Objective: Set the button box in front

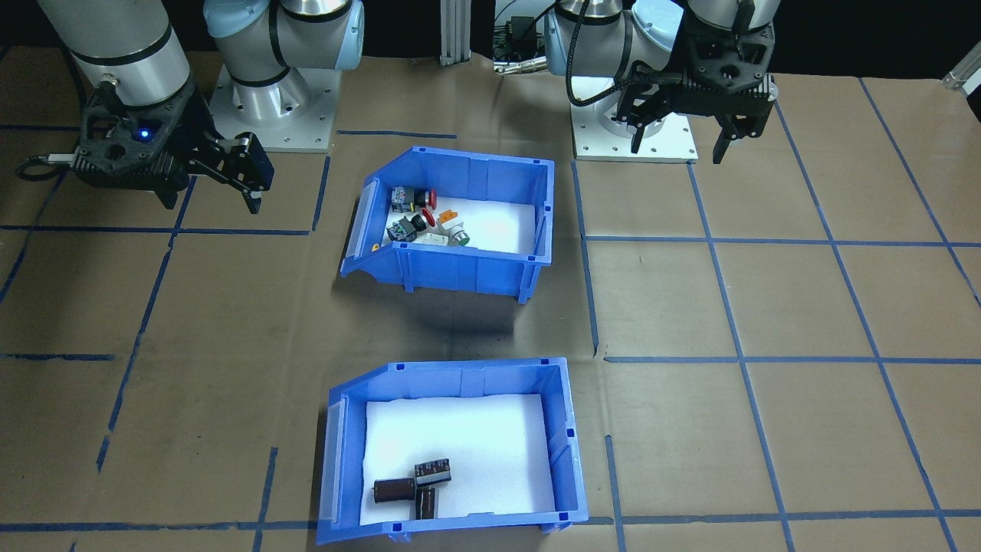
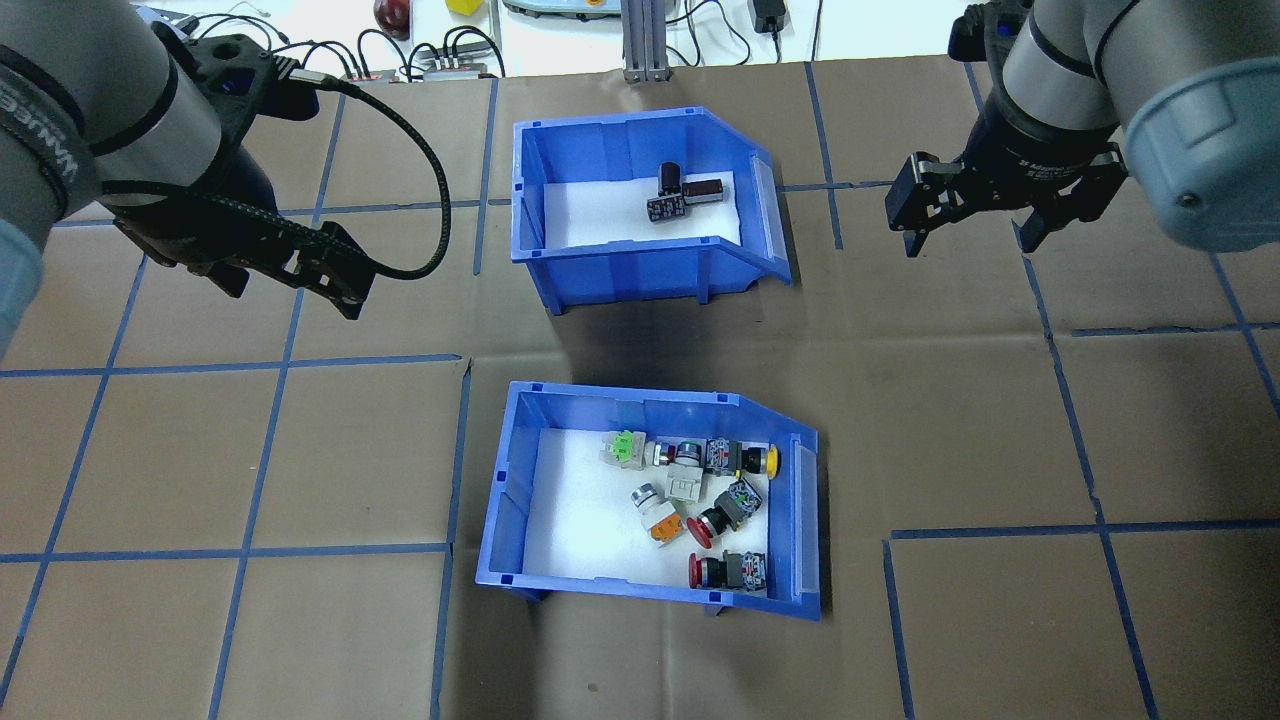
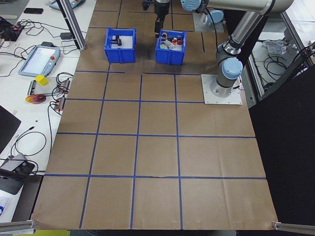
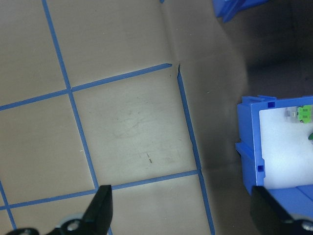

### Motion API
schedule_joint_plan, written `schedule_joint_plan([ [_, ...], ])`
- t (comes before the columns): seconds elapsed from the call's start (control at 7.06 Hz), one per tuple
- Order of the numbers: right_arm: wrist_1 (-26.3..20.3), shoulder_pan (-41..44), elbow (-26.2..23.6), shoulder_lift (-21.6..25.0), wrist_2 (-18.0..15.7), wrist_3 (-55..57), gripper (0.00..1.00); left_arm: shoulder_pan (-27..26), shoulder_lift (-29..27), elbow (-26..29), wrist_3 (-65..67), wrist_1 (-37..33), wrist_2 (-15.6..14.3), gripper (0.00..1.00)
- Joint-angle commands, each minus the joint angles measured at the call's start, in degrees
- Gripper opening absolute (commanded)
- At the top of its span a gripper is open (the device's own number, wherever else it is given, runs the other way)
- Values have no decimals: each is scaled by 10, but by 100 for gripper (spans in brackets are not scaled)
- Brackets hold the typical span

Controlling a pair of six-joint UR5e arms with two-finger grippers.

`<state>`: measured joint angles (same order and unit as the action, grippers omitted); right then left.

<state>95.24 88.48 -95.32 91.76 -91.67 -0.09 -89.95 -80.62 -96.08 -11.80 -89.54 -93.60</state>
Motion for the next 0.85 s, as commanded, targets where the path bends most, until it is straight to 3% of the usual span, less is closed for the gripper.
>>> schedule_joint_plan([
  [0.0, 0, 0, 1, 0, 0, 0, 100, 0, -4, 2, 14, 0, 5, 100],
  [0.71, -9, 0, 1, 0, -2, -7, 100, 0, -10, 0, 13, 9, 3, 99],
])
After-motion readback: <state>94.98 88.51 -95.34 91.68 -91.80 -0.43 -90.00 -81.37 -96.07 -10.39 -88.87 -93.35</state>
